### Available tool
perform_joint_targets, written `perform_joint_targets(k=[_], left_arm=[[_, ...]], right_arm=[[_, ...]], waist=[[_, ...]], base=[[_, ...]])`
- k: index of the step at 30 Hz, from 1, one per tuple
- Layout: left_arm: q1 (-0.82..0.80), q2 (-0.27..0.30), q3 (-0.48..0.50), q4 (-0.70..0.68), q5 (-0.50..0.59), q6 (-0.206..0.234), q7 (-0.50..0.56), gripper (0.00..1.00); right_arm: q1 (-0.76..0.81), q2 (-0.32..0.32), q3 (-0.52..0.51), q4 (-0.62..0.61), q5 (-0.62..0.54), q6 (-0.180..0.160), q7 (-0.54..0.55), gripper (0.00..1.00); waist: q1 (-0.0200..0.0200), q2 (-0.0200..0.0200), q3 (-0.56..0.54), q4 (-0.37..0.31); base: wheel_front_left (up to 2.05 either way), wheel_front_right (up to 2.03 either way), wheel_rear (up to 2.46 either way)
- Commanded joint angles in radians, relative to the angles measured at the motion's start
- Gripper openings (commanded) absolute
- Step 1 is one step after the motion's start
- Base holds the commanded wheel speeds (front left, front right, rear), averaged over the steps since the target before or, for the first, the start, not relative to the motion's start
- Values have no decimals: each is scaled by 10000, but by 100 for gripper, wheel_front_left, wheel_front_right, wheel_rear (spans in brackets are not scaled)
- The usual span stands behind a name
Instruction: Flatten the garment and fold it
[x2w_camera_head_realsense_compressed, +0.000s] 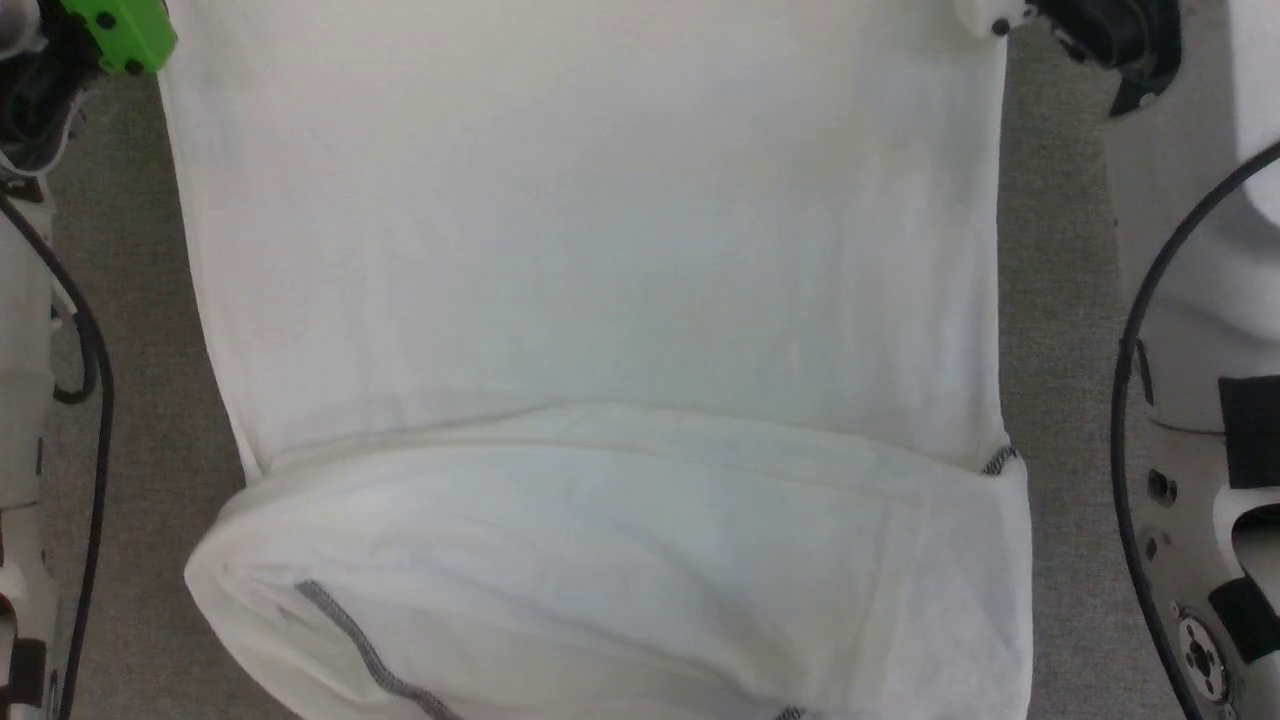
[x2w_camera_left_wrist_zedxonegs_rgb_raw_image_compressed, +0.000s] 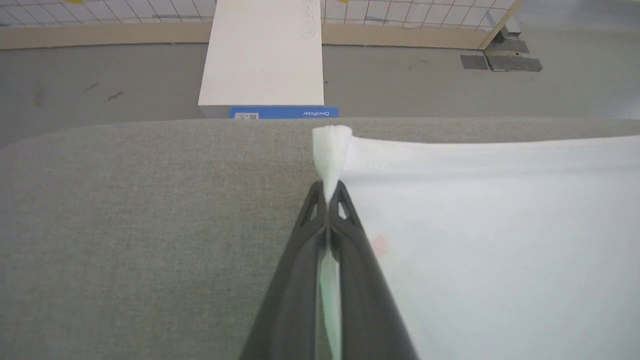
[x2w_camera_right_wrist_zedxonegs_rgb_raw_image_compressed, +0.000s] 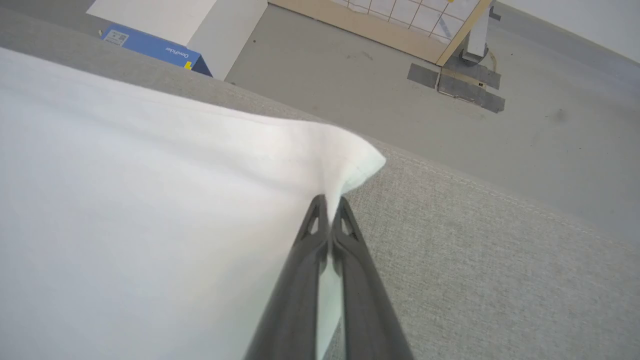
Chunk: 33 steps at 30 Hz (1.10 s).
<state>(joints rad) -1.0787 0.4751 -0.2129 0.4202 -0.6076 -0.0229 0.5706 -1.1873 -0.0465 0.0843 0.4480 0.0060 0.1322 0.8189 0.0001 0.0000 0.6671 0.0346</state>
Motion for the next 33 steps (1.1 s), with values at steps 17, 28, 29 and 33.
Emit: perform_joint_targets(k=[17,28,29,33], left_arm=[[138,34,-614,317,112,-1030,-3907,0],[4275,298,-881,-1650,-1046,-838,-4448,0],[4757,256,-841,-1968,-1197,-739,-4461,0],[6477,139,-716,-3079,-1548,-236,-4572,0]], right_arm=[[537,-215,-106,102,699,-15,-2501,0],[5030,-650,-322,-2181,3659,-15,-2129,0],[5522,-638,-459,-2445,3860,-15,-1999,0],[7268,-540,-927,-3363,4405,-15,-1554,0]], waist=[[-1,0,-1771,71],[-1,0,-4264,21],[-1,0,-4451,30],[-1,0,-5054,87]], base=[[0,0,0],[0,0,0],[0,0,0],[0,0,0]])
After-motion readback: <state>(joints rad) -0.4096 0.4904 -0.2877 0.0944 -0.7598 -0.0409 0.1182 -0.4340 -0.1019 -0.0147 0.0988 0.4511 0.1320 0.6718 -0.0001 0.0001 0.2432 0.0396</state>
